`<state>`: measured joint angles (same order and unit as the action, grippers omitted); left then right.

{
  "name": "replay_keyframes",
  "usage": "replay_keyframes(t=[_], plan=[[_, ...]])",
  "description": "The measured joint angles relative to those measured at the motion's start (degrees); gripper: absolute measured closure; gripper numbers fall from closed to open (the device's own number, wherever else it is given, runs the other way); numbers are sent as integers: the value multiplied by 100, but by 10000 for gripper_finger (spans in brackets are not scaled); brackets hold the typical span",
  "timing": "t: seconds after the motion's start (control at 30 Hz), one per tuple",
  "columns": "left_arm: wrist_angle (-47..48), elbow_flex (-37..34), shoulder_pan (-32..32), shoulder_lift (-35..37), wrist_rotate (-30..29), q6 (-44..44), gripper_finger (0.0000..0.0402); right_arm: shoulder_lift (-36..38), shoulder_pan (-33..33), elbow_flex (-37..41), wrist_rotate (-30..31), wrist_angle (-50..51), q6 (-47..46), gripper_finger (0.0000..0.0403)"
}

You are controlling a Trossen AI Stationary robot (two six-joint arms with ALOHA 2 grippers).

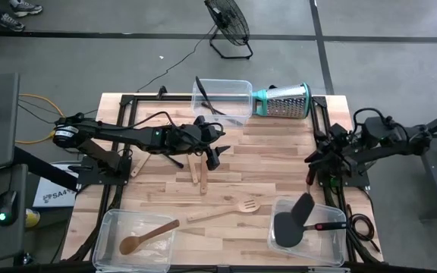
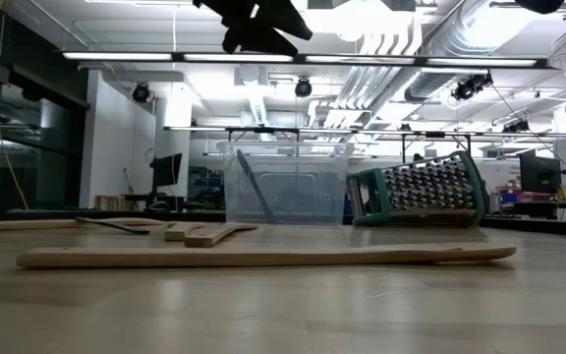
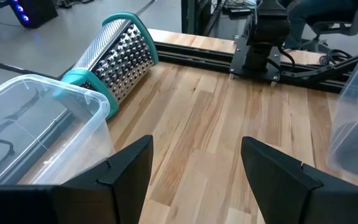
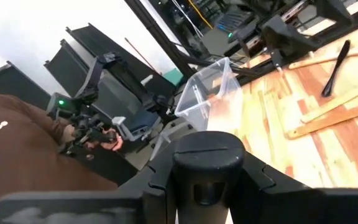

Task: Pick & Place Kitchen Items
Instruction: Put the black spatula into the bottom right transparent bin

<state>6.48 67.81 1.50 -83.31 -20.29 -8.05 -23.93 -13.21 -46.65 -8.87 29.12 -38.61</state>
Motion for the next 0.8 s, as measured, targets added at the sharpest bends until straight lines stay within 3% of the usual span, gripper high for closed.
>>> replay_keyframes(t=[0.47, 0.8], plan=[[11, 0, 0, 0, -2, -124, 160, -741, -2057, 0, 2207, 71, -213, 315], [10, 0, 0, 0, -2, -126, 160, -1610, -3922, 0, 4722, -163, -896, 315]])
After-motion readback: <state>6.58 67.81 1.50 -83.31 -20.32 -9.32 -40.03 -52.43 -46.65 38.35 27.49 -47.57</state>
